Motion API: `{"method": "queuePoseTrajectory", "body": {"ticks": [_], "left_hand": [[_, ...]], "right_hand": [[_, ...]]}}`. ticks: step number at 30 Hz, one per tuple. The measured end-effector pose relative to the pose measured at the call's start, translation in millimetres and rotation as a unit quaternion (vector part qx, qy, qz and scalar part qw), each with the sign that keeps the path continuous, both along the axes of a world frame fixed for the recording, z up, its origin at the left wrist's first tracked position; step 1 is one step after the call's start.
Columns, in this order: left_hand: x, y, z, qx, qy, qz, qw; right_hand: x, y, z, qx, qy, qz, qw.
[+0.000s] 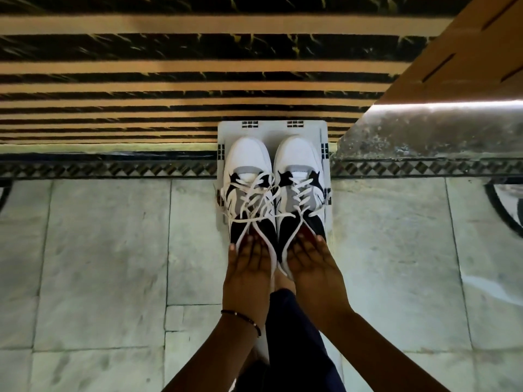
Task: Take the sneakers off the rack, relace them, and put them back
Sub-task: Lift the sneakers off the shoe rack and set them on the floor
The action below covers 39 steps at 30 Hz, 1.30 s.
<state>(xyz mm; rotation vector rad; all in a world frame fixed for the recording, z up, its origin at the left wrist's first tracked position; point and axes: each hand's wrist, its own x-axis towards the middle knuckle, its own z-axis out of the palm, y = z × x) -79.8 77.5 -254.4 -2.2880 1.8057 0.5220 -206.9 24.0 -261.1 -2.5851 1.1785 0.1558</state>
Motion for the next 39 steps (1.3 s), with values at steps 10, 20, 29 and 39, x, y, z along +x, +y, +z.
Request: {"method": "queuePoseTrajectory", "body": {"ticks": [10, 20, 29, 39], "left_hand": [[-30.3, 141.1, 14.6, -0.01, 0.074, -0.001, 0.997], [-75.9, 219.5, -44.2, 0.031, 0.094, -0.017, 0.995], [-74.0, 182.7, -194.6, 0.071, 0.074, -0.039, 0.994], [-65.9, 179.5, -310.3, 0.104, 0.028, -0.098, 0.989]], "right_hand": [[-33.7, 142.5, 16.9, 0.01, -0.008, 0.003, 1.0], [-91.2, 229.7, -53.6, 0.095, 0.001, -0.008, 0.995], [-87.0, 195.2, -211.1, 0.1, 0.007, 0.012, 0.995], [-85.5, 169.4, -322.6, 0.037, -0.026, 0.13, 0.991]]}}
